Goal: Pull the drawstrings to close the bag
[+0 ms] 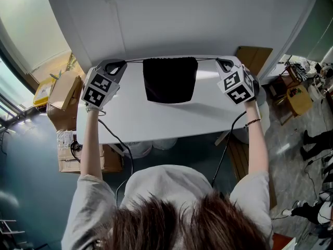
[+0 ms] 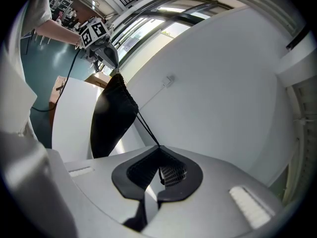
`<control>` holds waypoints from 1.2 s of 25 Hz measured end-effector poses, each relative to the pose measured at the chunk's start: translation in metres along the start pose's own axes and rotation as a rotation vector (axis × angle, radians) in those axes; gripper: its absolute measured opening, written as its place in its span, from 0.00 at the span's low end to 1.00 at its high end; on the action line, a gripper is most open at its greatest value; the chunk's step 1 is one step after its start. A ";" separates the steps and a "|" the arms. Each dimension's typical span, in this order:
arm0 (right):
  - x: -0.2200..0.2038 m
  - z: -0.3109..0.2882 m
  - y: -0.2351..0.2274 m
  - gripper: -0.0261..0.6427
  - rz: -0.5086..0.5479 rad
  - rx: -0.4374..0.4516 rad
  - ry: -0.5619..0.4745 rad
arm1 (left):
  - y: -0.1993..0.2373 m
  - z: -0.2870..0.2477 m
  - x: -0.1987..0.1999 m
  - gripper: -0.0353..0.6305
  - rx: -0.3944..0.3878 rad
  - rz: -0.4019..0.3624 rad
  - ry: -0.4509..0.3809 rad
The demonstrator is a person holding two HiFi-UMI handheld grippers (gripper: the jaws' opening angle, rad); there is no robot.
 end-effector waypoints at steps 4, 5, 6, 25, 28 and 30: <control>-0.003 0.003 -0.001 0.06 -0.006 -0.013 -0.001 | -0.001 0.002 0.002 0.06 0.009 0.000 0.002; -0.003 0.003 -0.002 0.06 -0.008 -0.016 -0.002 | -0.001 0.002 0.002 0.06 0.011 0.001 0.001; -0.003 0.004 -0.002 0.06 -0.010 -0.019 -0.003 | -0.001 0.002 0.002 0.06 0.013 0.002 0.001; -0.011 0.006 -0.008 0.06 -0.066 -0.075 -0.020 | 0.003 0.003 -0.001 0.06 0.062 0.021 0.002; -0.013 0.007 -0.008 0.06 -0.067 -0.086 -0.018 | 0.003 0.003 0.000 0.06 0.064 0.019 0.002; -0.014 0.006 -0.009 0.06 -0.070 -0.096 -0.015 | 0.003 0.003 0.000 0.06 0.065 0.018 0.003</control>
Point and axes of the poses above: the fingertips, and each gripper's own axes: z backward along the fingers, y to its left, x out of its top, the point moved 5 cm from there along z, backward along the fingers, and after that the axes turned 9 degrees about -z, right-handed, at the moved point
